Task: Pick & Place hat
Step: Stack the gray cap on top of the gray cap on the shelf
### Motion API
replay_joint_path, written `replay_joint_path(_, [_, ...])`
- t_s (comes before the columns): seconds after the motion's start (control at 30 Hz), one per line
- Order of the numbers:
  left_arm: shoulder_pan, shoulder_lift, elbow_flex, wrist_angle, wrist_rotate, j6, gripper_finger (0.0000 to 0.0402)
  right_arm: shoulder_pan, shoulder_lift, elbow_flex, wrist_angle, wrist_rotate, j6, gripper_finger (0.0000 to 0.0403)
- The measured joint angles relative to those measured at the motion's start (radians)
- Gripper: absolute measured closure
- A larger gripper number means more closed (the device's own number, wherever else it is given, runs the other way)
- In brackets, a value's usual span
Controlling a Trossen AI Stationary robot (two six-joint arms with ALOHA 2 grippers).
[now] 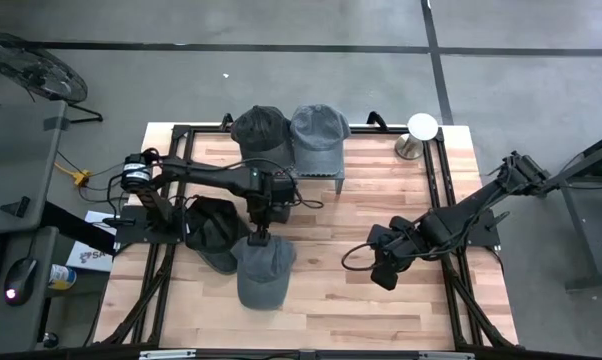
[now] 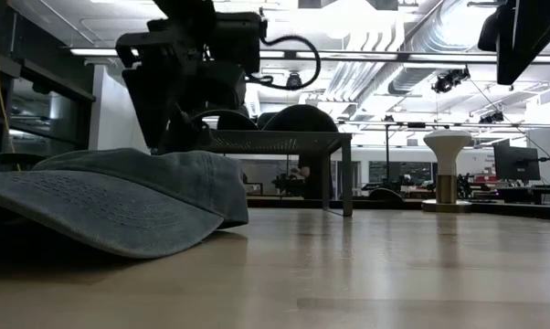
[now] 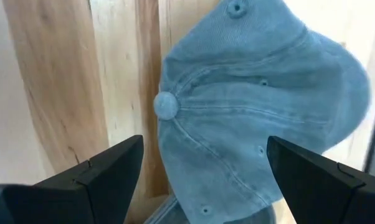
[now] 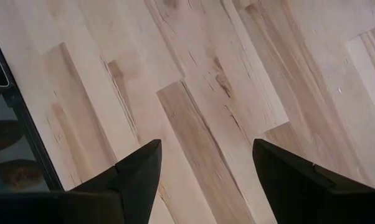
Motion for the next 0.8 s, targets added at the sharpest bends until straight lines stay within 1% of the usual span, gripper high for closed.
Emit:
replay_joint_path(0.1, [-0.012, -0.001, 0.0, 0.033, -0.064, 0.0, 0.0066, 0.0, 0.0, 0.0, 0.0, 0.002, -0.004, 0.0158])
replay_joint_path(0.27, [-0.008, -0.001, -0.01, 0.037, -0.076, -0.009, 0.0066, 0.0, 0.0, 0.0, 0.0, 0.004, -0.006, 0.0158])
replay_joint_path(0.37, [-0.016, -0.001, -0.056, 0.071, -0.076, -0.027, 0.0066, 0.0, 0.0, 0.0, 0.001, 0.004, -0.006, 0.0158])
replay_joint_path(0.47, [-0.021, -0.001, -0.097, 0.099, -0.051, -0.038, 0.0066, 0.0, 0.0, 0.001, 0.002, 0.004, -0.006, 0.0158])
replay_joint_path(0.57, [-0.022, -0.001, -0.125, 0.118, -0.063, -0.046, 0.0066, 0.0, 0.0, 0.002, 0.003, 0.004, -0.006, 0.0158])
replay_joint_path(0.67, [-0.022, -0.001, -0.133, 0.13, -0.055, -0.054, 0.0067, 0.0, 0.0, 0.002, 0.003, 0.004, -0.006, 0.0158])
replay_joint_path(0.8, [-0.022, -0.001, -0.133, 0.157, -0.008, -0.064, 0.0067, 0.0, 0.0, 0.002, 0.004, 0.004, -0.006, 0.0158])
